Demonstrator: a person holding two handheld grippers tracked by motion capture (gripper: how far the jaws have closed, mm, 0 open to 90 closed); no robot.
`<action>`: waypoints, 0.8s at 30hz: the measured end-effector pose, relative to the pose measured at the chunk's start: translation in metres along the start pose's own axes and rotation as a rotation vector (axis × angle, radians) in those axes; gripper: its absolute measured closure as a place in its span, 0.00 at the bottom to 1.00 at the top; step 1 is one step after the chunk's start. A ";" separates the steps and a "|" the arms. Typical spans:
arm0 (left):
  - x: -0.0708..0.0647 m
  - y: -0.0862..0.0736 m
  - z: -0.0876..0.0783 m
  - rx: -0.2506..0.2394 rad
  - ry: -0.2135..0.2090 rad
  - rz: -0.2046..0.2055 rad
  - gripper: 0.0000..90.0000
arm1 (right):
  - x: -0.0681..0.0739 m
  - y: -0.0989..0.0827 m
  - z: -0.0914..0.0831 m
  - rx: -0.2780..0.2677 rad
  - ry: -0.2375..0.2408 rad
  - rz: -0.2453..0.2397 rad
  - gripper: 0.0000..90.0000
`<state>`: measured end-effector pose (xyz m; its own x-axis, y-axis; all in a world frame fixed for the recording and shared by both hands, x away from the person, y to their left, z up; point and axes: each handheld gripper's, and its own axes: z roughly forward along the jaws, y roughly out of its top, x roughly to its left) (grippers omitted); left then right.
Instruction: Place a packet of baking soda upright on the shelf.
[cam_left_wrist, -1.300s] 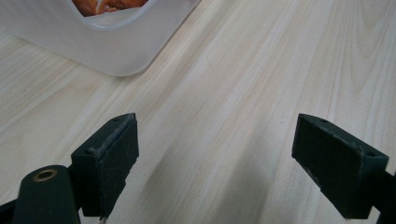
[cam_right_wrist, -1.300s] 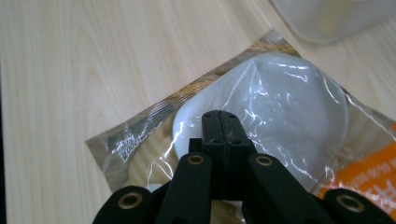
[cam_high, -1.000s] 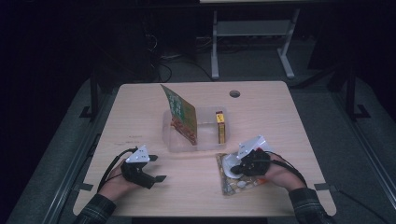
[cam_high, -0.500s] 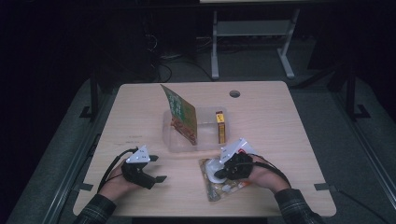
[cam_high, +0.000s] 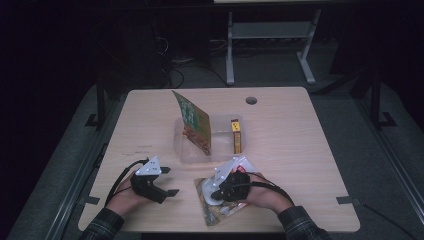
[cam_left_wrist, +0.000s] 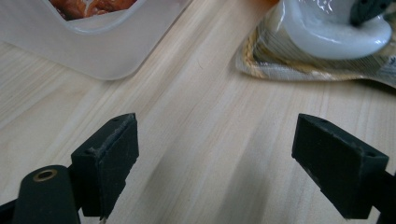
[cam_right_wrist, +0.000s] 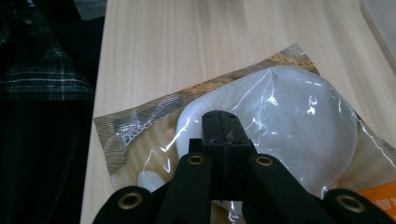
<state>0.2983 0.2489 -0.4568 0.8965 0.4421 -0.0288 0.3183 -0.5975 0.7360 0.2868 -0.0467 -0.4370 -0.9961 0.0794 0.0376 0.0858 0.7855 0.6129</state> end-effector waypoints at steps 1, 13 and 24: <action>0.000 0.000 0.000 0.002 -0.001 0.002 0.16 | 0.002 0.002 0.001 -0.001 0.005 -0.004 1.00; -0.004 0.005 0.000 -0.021 -0.025 0.005 0.17 | 0.013 0.013 0.009 -0.023 0.025 -0.033 0.96; -0.018 0.031 0.011 -0.065 -0.090 0.019 0.16 | -0.001 -0.018 -0.042 -0.105 -0.149 0.143 0.65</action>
<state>0.2951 0.2150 -0.4412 0.9270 0.3678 -0.0731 0.2832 -0.5589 0.7794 0.2858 -0.0866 -0.4149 -0.9595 0.2813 0.0181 0.2159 0.6920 0.6889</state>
